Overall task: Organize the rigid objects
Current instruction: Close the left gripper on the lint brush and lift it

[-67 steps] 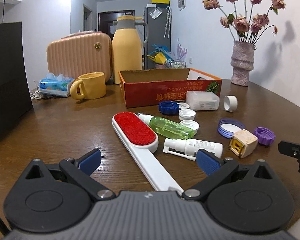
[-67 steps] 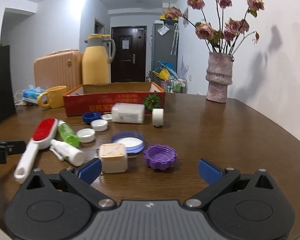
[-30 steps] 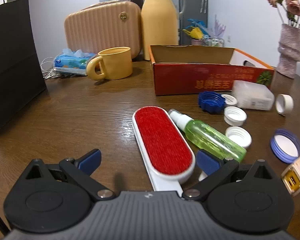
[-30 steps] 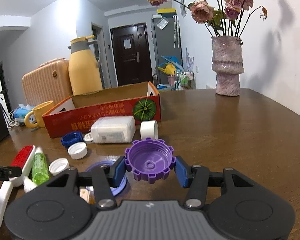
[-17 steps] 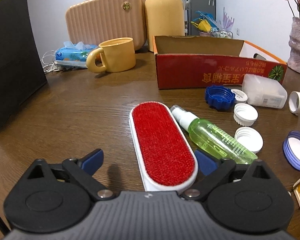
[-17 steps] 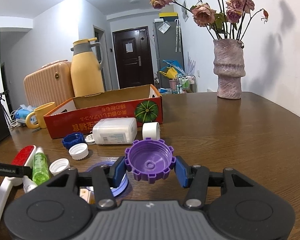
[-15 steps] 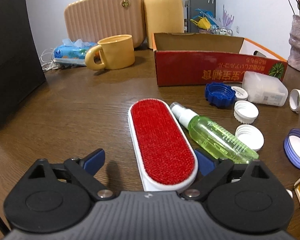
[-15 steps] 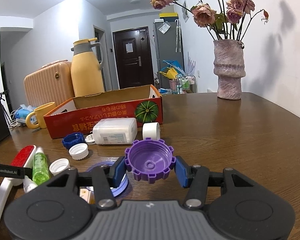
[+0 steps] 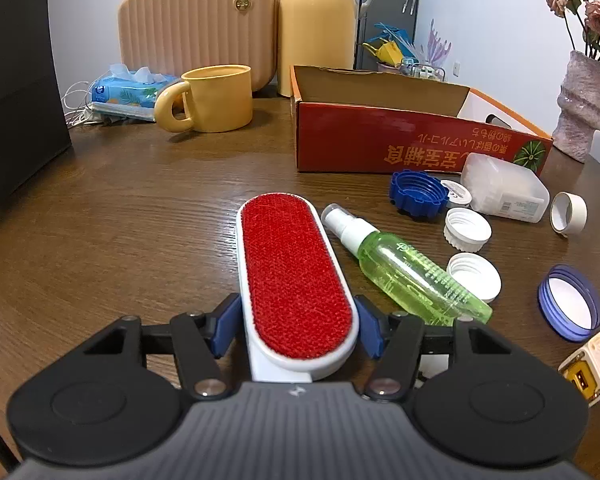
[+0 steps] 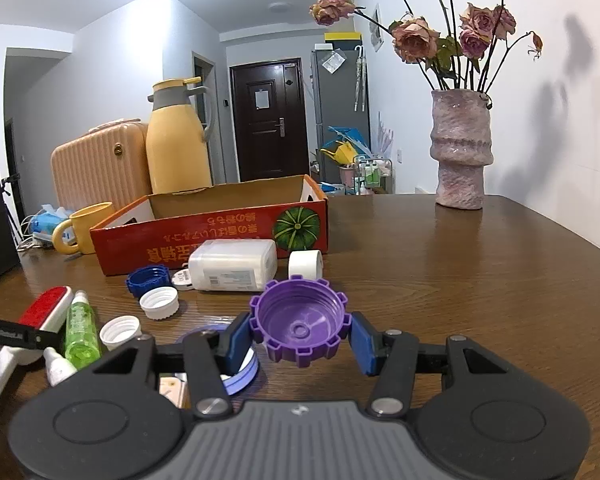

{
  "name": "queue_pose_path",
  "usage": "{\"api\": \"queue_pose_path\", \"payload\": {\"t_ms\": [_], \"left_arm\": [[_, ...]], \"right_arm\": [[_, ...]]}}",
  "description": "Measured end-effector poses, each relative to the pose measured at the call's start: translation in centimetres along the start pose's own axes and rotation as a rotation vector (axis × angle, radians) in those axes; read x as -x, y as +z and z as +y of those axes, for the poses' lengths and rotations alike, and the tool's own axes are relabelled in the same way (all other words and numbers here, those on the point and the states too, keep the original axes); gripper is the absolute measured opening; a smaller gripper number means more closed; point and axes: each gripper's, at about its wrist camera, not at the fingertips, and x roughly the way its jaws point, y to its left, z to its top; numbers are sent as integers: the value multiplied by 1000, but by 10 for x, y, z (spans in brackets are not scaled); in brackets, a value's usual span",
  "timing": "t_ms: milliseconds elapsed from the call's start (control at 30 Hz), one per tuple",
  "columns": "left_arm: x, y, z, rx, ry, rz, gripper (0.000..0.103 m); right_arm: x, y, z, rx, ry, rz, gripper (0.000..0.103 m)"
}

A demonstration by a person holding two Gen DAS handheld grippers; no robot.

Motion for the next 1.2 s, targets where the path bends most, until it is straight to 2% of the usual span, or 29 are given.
{"api": "queue_pose_path", "payload": {"t_ms": [500, 800, 1200], "left_arm": [[32, 13, 15, -25, -9, -82, 61], [49, 42, 12, -43, -39, -151, 61], [53, 96, -13, -53, -112, -247, 61]], "right_arm": [[5, 8, 13, 30, 13, -5, 51], [6, 39, 30, 65, 36, -70, 51], [-19, 94, 47, 78, 65, -152, 51]]}}
